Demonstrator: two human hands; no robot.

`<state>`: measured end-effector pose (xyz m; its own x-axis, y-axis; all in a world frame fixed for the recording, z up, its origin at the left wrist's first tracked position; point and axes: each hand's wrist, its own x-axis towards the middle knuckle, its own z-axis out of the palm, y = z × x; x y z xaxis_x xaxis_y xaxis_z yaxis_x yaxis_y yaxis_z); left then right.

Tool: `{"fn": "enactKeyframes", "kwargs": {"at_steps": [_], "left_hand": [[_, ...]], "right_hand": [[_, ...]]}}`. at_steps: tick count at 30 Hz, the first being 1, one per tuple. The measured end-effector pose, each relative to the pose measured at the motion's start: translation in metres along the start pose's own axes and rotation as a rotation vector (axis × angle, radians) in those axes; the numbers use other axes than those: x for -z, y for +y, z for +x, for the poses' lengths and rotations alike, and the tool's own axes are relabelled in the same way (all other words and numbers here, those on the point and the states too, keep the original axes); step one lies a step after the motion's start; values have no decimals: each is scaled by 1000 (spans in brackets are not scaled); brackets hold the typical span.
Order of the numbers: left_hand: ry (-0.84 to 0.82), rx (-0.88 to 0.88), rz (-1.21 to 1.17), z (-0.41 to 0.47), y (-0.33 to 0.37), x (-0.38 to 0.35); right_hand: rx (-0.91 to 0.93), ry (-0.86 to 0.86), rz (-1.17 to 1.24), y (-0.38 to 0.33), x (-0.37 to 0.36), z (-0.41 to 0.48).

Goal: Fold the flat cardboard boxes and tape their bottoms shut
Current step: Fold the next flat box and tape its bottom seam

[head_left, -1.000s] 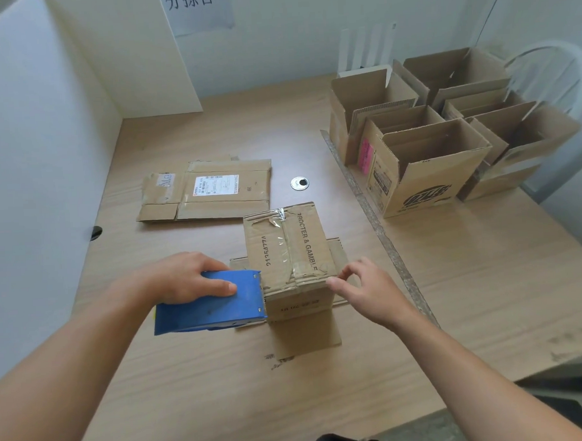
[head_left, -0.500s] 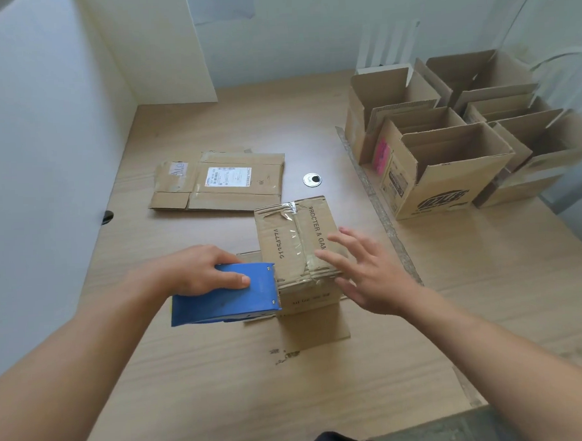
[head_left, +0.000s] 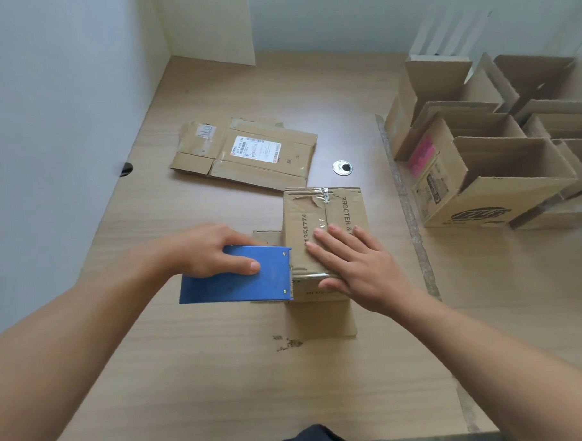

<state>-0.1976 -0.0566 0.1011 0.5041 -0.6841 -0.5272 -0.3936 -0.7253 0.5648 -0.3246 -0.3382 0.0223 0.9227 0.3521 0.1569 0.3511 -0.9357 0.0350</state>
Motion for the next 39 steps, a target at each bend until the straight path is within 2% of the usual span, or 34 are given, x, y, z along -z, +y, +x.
{"fn": "enactKeyframes", "kwargs": {"at_steps": [8, 13, 17, 21, 26, 31, 39], "left_hand": [[56, 97, 87, -22, -38, 13], [291, 141, 409, 5, -20, -22], [428, 136, 486, 13, -3, -42], [495, 228, 542, 6, 16, -51], [511, 276, 577, 7, 41, -54], [511, 252, 584, 6, 50, -49], [451, 162, 769, 8, 56, -54]], "right_hand": [[-10, -51, 13, 2, -5, 4], [-53, -112, 78, 0, -2, 3], [-115, -190, 172, -2, 3, 6], [-202, -193, 265, -13, 9, 13], [-328, -144, 305, -35, 19, 31], [-434, -137, 323, -48, 26, 39], [-411, -235, 151, -60, 27, 35]]}}
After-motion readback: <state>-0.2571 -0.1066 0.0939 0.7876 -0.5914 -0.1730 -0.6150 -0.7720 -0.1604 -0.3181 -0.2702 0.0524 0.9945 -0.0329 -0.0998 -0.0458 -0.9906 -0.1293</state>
